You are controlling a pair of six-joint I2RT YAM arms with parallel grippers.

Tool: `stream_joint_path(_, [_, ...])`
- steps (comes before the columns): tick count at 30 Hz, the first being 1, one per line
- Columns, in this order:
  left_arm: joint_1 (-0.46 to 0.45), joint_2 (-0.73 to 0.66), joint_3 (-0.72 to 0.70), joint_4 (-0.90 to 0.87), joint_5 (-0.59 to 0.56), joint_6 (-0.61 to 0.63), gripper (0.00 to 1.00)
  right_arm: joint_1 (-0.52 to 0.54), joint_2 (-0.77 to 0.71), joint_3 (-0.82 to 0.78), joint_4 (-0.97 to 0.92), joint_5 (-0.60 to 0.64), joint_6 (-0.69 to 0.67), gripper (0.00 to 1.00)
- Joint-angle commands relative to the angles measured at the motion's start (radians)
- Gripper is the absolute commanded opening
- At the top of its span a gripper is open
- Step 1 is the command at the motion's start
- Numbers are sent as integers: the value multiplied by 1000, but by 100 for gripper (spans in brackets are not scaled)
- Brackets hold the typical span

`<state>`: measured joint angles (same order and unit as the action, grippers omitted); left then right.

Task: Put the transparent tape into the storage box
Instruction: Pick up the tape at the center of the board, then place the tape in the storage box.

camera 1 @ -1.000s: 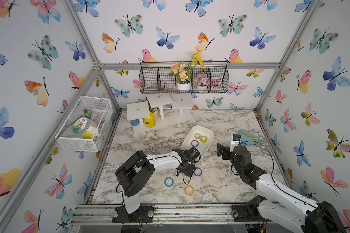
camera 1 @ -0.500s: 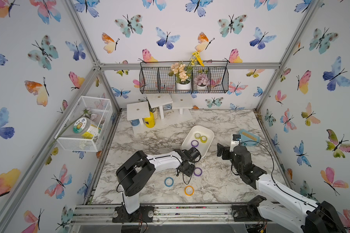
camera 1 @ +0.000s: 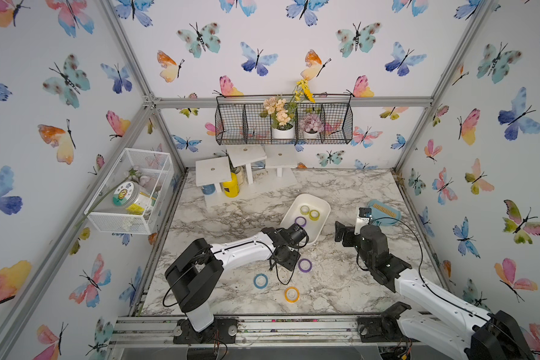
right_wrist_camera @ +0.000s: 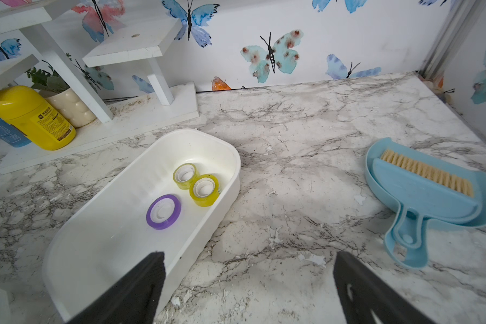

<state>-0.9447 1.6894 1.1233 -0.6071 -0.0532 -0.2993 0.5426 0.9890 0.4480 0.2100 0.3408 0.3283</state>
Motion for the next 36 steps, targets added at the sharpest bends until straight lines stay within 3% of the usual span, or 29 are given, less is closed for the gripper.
stream_joint_path(1, [-3, -27, 57, -59, -31, 10, 61, -4, -18, 4, -9, 25, -5, 99])
stream_joint_path(10, [2, 57, 302, -111, -69, 64, 61, -4, -25, 3, -14, 41, -3, 99])
stream_joint_path(22, [81, 330, 602, -91, -30, 140, 61, -4, -154, -44, -23, 151, 21, 99])
stream_joint_path(36, [133, 503, 686, 29, -25, 173, 60, -4, -165, -46, -26, 156, 24, 99])
